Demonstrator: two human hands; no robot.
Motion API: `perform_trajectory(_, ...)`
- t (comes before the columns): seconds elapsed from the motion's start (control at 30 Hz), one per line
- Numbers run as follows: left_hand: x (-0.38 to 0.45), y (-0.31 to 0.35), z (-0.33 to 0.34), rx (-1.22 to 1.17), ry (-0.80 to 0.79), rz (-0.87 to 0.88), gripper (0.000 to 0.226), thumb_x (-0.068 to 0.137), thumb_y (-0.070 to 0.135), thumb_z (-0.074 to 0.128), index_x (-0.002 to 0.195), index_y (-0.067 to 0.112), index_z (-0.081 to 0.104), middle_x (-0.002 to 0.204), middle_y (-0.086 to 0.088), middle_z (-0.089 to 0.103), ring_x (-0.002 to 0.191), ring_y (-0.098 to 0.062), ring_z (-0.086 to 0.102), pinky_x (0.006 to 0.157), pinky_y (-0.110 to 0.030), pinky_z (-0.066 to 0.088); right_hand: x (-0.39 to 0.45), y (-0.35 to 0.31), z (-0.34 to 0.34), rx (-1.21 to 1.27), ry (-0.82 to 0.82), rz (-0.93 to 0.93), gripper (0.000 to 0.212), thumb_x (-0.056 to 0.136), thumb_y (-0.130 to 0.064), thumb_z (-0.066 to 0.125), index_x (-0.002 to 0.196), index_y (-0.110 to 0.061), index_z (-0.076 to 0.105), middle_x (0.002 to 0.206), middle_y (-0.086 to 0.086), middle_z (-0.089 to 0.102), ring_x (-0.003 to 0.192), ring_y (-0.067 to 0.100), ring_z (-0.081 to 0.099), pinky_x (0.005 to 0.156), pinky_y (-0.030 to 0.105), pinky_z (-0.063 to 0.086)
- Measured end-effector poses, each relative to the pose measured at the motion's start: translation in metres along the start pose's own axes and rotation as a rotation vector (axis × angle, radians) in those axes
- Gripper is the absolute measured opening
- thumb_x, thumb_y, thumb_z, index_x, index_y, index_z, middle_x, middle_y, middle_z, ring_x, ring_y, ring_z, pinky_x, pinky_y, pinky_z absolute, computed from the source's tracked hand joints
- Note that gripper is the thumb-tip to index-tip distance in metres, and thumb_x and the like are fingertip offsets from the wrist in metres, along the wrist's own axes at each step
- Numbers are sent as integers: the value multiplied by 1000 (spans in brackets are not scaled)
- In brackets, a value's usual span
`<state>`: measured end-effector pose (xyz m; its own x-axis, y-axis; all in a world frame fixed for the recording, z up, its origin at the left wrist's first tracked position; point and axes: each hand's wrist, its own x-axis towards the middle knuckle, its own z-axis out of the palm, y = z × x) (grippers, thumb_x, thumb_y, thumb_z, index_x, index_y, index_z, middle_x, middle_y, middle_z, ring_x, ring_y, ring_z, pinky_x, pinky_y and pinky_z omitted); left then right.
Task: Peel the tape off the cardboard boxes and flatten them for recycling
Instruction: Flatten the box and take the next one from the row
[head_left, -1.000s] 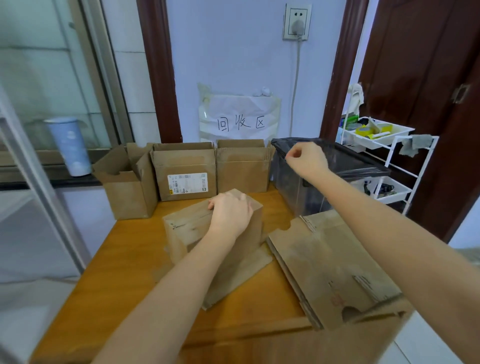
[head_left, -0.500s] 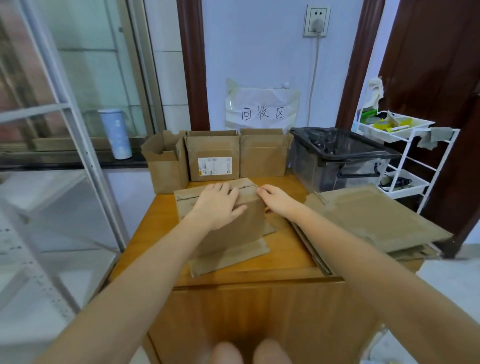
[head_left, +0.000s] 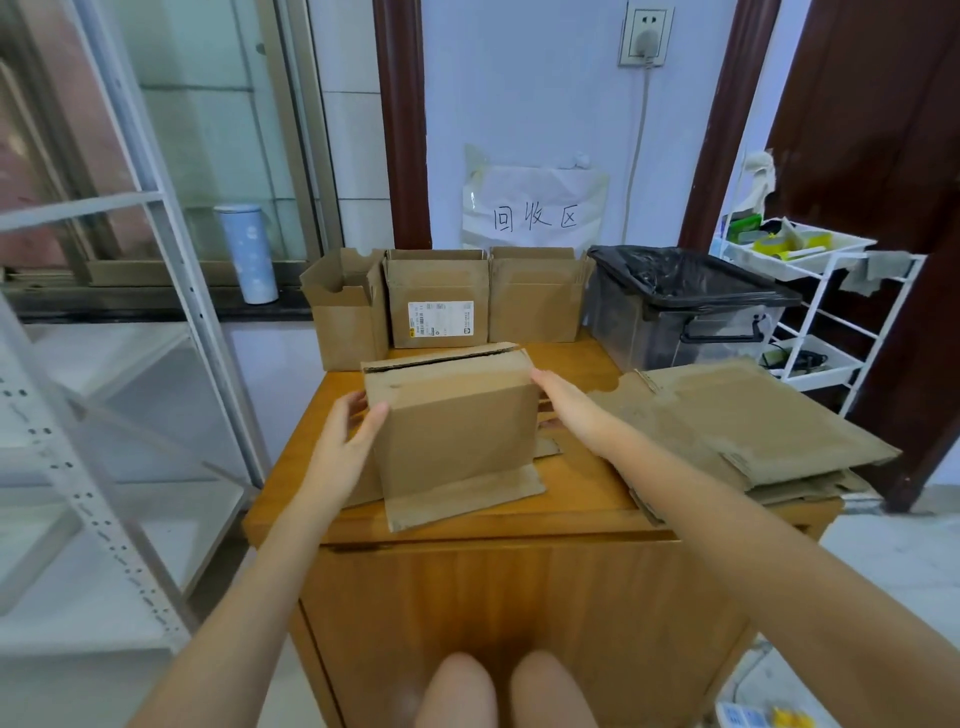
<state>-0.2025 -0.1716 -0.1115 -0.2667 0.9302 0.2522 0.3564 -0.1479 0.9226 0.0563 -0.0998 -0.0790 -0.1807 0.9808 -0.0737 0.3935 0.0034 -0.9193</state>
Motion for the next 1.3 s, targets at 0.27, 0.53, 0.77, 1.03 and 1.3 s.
perform_trajectory(0.27, -1, 7, 4, -96, -84, 20, 65, 90, 42, 56, 148, 27, 29, 143, 6, 42, 121, -11, 45, 90, -27, 46, -14, 16, 8, 20, -13, -185, 66, 95, -31, 55, 150, -25, 18, 143, -7, 39, 124, 10, 39, 98, 25, 39)
perform_trajectory(0.53, 28, 37, -1, -82, -70, -21, 54, 96, 33, 53, 144, 18, 32, 140, -1, 43, 118, -13, 45, 88, -29, 44, -6, -22, -17, -274, 182, -186, 72, 89, -59, 49, 145, -18, 31, 122, 1, 57, 104, 15, 57, 89, 38, 53)
perform_trajectory(0.77, 49, 60, 6, 67, -124, -95, 52, 97, 34, 51, 143, 17, 35, 141, -4, 44, 116, -17, 43, 90, -31, 37, -2, -40, -23, -290, 228, -105, 60, 89, -61, 49, 127, -14, 49, 110, 1, 63, 78, 14, 64, 71, 35, 59)
perform_trajectory(1.03, 65, 72, 2, 222, -258, -156, 49, 94, 34, 56, 138, 16, 45, 127, 2, 47, 106, -16, 41, 87, -29, 32, 5, -42, -24, -259, 189, 107, 72, 85, -68, 47, 116, -3, 55, 79, 7, 67, 66, 23, 68, 70, 32, 59)
perform_trajectory(1.3, 110, 108, -3, 787, -456, -161, 53, 94, 39, 55, 138, 11, 48, 139, -7, 47, 123, -26, 46, 99, -38, 36, 0, -58, -25, -111, 81, 218, 53, 98, -41, 46, 129, 1, 39, 83, 26, 65, 47, 21, 59, 38, 19, 41)
